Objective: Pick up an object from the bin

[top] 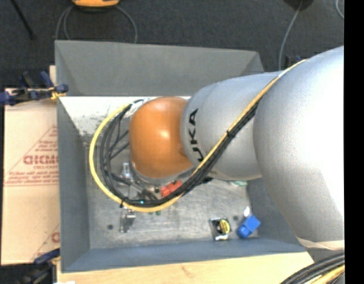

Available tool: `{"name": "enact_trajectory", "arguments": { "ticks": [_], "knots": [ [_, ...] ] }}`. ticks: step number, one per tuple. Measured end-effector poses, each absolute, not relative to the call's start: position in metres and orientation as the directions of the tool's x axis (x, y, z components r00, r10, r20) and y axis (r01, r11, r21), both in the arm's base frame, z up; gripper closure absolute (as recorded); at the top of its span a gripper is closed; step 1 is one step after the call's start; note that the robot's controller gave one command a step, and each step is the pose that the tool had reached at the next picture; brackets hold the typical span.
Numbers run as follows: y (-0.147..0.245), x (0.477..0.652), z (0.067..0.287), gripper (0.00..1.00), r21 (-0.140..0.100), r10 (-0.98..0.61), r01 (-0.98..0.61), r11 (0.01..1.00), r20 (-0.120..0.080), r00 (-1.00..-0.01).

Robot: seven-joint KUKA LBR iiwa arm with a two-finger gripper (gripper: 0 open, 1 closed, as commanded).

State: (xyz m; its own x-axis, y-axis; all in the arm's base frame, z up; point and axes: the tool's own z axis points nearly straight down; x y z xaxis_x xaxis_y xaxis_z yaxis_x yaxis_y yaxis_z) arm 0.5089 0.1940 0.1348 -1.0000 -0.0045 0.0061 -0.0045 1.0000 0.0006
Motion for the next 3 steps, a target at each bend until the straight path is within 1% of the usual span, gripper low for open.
{"name": "enact_trajectory", "arguments": {
  "ticks": [1,2,3],
  "knots": [
    [0.109,0.597,0.249,0.0,0.001,0.056,0.056,0.998,-0.016,-0.998],
    [0.08,0.596,0.092,0.0,-0.002,-0.153,-0.153,0.988,0.003,-0.988],
    [0.052,0.59,0.076,0.0,0.003,-0.172,-0.172,0.985,-0.017,-0.985]
  ]
}}
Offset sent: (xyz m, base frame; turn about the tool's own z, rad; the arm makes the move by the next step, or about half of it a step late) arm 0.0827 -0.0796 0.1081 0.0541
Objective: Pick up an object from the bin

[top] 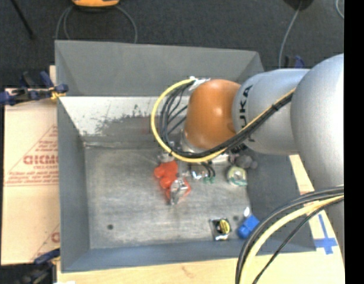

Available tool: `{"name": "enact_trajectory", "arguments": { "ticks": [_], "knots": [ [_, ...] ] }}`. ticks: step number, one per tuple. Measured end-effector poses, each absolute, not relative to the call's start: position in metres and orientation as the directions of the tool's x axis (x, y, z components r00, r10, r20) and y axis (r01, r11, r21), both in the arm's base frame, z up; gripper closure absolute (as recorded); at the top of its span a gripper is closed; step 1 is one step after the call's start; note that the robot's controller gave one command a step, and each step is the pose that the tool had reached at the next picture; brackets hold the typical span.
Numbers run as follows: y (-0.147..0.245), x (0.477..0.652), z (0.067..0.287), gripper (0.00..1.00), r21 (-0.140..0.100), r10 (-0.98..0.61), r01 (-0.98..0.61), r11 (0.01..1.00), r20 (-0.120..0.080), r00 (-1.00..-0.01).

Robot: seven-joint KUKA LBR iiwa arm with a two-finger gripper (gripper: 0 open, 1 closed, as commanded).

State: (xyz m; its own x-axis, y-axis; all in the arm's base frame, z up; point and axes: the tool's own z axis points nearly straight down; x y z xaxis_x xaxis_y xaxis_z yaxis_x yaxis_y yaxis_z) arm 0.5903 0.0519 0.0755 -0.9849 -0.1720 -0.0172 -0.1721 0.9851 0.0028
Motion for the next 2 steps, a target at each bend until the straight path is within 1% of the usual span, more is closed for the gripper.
{"name": "enact_trajectory", "arguments": {
  "ticks": [1,2],
  "knots": [
    [0.0532,0.5906,0.0758,1.0,0.003,-0.171,-0.171,0.985,-0.018,-0.985],
    [0.053,0.5903,0.0756,0.0,0.003,-0.17,-0.17,0.985,-0.017,-0.985]
  ]
}}
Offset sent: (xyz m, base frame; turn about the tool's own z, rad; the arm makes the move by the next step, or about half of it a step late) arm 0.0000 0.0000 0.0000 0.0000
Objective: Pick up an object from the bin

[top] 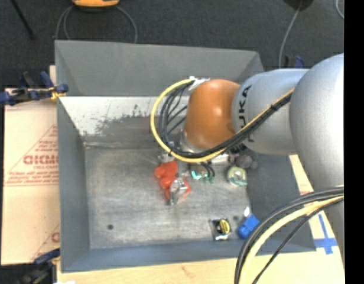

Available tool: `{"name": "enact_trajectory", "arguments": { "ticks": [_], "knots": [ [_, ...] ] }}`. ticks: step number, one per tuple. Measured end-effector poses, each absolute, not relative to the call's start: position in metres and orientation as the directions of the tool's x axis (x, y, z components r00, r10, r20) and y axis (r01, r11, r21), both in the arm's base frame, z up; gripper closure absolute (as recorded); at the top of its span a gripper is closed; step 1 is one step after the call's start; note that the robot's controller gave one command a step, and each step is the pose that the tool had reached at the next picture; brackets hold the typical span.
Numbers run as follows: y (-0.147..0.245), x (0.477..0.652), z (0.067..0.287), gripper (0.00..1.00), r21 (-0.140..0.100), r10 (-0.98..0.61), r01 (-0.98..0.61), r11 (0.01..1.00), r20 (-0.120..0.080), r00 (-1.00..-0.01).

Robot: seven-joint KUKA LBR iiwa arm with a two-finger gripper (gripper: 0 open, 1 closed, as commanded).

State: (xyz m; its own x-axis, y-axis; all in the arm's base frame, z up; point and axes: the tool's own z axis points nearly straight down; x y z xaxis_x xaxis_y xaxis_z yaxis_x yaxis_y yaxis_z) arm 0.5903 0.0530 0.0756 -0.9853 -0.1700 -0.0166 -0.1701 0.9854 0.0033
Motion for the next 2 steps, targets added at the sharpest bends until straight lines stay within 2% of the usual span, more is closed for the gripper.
{"name": "enact_trajectory", "arguments": {
  "ticks": [1,2],
  "knots": [
    [0.053,0.59,0.076,1.0,0.004,-0.168,-0.169,0.986,-0.017,-0.986],
    [0.039,0.592,0.235,1.0,-0.004,-0.215,-0.215,0.977,-0.013,-0.976]
  ]
}}
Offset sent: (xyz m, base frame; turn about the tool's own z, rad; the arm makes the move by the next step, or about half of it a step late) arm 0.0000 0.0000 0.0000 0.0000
